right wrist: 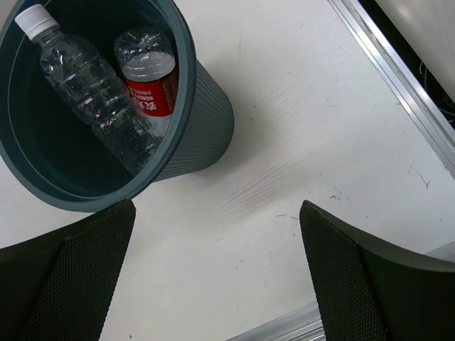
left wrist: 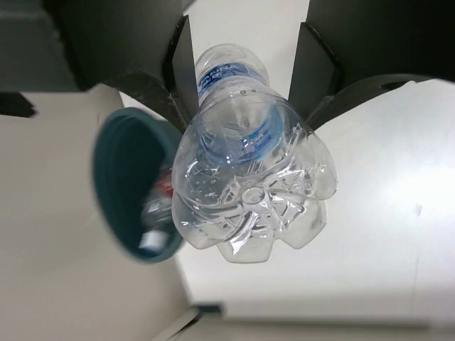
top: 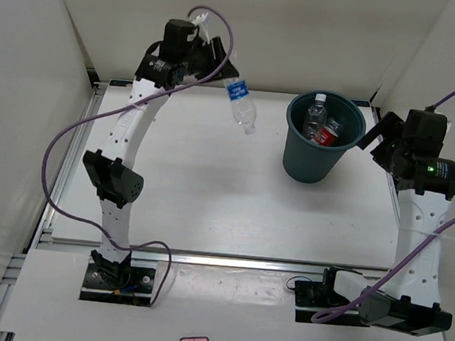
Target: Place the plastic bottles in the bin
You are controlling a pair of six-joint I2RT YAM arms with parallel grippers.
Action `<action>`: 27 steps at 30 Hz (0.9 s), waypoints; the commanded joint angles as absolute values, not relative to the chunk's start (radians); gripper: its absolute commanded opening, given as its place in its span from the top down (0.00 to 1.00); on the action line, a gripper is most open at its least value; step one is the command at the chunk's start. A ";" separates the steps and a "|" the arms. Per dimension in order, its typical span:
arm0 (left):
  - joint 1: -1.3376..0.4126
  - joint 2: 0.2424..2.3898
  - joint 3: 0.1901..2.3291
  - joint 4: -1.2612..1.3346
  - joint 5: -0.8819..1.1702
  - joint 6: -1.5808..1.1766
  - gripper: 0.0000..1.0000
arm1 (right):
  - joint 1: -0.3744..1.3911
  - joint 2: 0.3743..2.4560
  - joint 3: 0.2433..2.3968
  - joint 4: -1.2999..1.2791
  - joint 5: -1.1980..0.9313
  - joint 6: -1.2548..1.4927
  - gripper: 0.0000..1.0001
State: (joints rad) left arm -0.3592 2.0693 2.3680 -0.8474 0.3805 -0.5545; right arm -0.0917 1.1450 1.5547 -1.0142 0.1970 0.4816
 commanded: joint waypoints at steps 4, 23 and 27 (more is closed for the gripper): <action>-0.508 2.143 2.580 -0.641 0.307 -0.500 0.53 | -0.097 1.164 1.612 -0.971 0.212 0.471 0.00; -0.666 2.231 2.572 -0.293 0.238 -0.382 0.00 | -0.097 1.215 1.718 -0.971 0.152 0.471 0.00; -0.601 1.989 2.383 -0.293 0.109 -0.307 0.00 | -0.097 1.192 1.697 -0.971 0.178 0.471 0.00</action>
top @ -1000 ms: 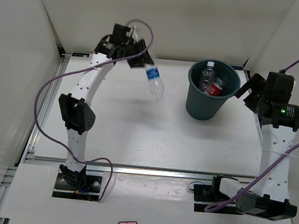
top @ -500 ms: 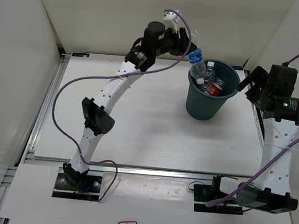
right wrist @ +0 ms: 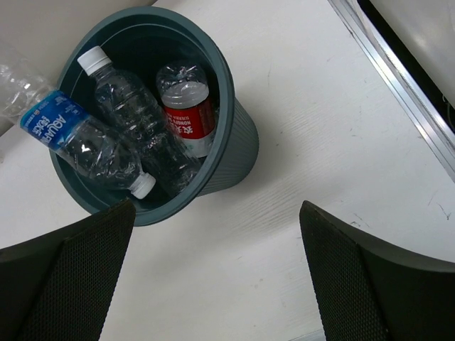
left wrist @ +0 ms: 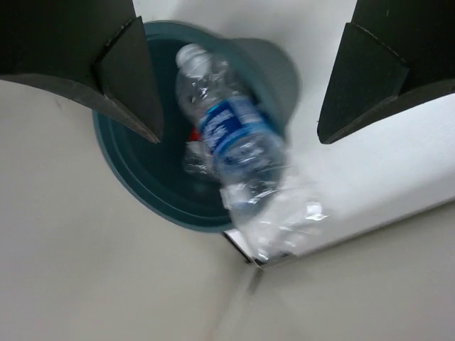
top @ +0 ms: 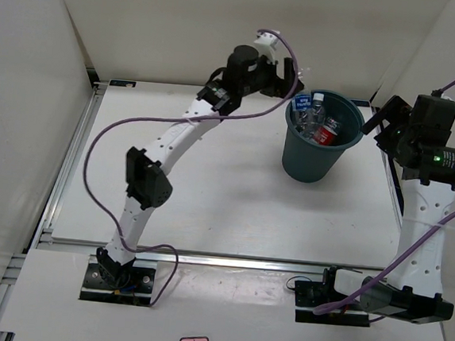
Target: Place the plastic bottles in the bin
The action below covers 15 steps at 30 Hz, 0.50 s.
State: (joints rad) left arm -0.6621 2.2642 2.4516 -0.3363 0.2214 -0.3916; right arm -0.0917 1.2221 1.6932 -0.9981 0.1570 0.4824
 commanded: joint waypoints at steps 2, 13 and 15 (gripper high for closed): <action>-0.566 1.823 2.192 -0.293 0.025 -0.269 0.00 | -0.097 1.192 1.686 -0.971 0.187 0.471 0.00; -0.557 1.080 1.228 -0.372 -0.693 -0.178 0.00 | -0.097 1.245 1.747 -0.943 0.031 0.460 0.00; -0.546 1.005 1.122 -0.446 -0.878 -0.222 0.00 | -0.097 1.270 1.766 -0.943 0.031 0.469 0.00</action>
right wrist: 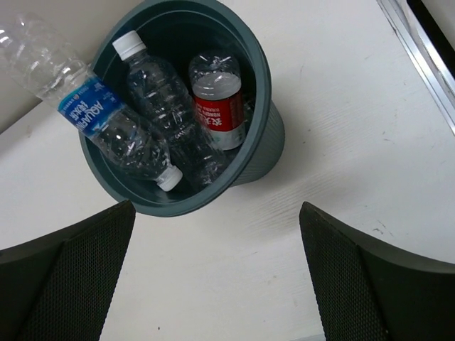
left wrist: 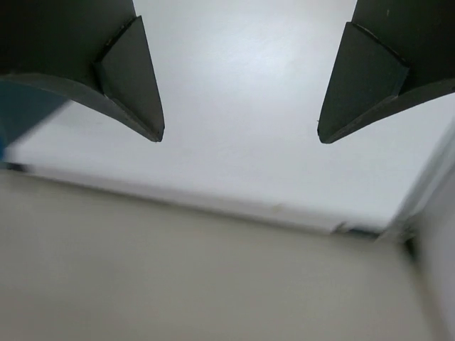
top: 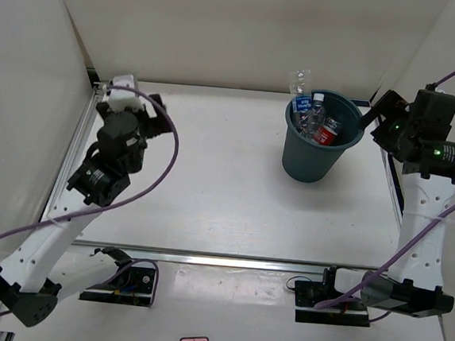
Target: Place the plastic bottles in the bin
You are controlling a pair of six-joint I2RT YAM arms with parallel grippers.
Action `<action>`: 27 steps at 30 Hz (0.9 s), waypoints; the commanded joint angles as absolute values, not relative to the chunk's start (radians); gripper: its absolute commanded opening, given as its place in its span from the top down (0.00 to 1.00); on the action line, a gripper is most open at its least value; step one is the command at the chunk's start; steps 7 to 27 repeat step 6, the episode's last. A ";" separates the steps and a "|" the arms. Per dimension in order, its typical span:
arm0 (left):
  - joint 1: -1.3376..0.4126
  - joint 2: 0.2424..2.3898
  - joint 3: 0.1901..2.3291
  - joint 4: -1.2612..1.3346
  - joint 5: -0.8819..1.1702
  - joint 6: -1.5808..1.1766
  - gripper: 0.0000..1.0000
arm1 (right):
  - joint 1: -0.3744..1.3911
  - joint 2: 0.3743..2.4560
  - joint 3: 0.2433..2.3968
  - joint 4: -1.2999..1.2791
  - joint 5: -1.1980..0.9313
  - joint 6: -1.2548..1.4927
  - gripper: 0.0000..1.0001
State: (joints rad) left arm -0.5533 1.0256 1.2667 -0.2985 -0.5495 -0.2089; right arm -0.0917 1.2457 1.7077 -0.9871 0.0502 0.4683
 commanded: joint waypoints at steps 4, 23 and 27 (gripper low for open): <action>-0.470 0.933 1.075 -0.806 -1.162 -0.548 0.00 | -0.097 1.334 1.827 -0.943 -0.037 0.492 0.00; -0.424 0.896 1.021 -0.975 -1.256 -0.795 0.00 | -0.097 1.357 1.838 -0.943 -0.037 0.502 0.00; -0.424 0.896 1.021 -0.975 -1.256 -0.795 0.00 | -0.097 1.357 1.838 -0.943 -0.037 0.502 0.00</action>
